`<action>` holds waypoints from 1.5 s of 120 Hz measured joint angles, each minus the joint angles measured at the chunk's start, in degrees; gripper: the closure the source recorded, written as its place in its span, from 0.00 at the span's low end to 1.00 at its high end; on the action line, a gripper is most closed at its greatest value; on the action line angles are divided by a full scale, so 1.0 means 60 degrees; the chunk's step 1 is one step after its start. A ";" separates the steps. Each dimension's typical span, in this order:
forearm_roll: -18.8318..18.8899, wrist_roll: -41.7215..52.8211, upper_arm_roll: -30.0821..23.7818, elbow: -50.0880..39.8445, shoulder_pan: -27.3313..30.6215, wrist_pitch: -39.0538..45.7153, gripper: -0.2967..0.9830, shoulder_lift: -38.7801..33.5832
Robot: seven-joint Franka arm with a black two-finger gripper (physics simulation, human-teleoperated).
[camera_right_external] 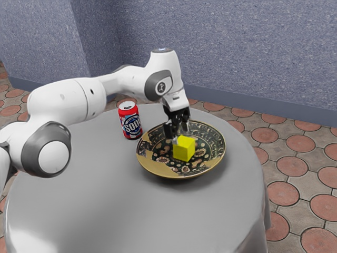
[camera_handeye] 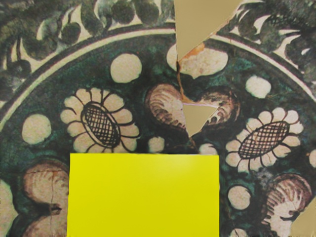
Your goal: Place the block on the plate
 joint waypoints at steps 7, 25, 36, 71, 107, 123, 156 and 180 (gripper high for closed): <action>0.0002 -0.0020 0.0005 0.0010 0.0007 -0.0048 0.28 -0.0016; 0.0150 -0.0091 -0.0028 -0.0047 0.0069 -0.0203 0.25 -0.0093; 0.0270 -0.0157 -0.0050 -0.0056 0.0090 -0.0329 0.25 -0.0201; 0.0617 -0.0423 -0.0026 -0.0394 -0.0041 -0.0546 0.24 -0.1084; 0.0918 -0.1084 -0.0008 -0.0954 -0.0038 -0.1031 0.23 -0.2038; 0.1064 -0.1644 -0.0008 -0.1186 0.0023 -0.1333 0.23 -0.2463; 0.1149 -0.3280 0.0025 -0.2231 0.0361 -0.1704 0.23 -0.3841; 0.1140 -0.4970 0.0057 -0.2953 0.0964 -0.2045 0.23 -0.5052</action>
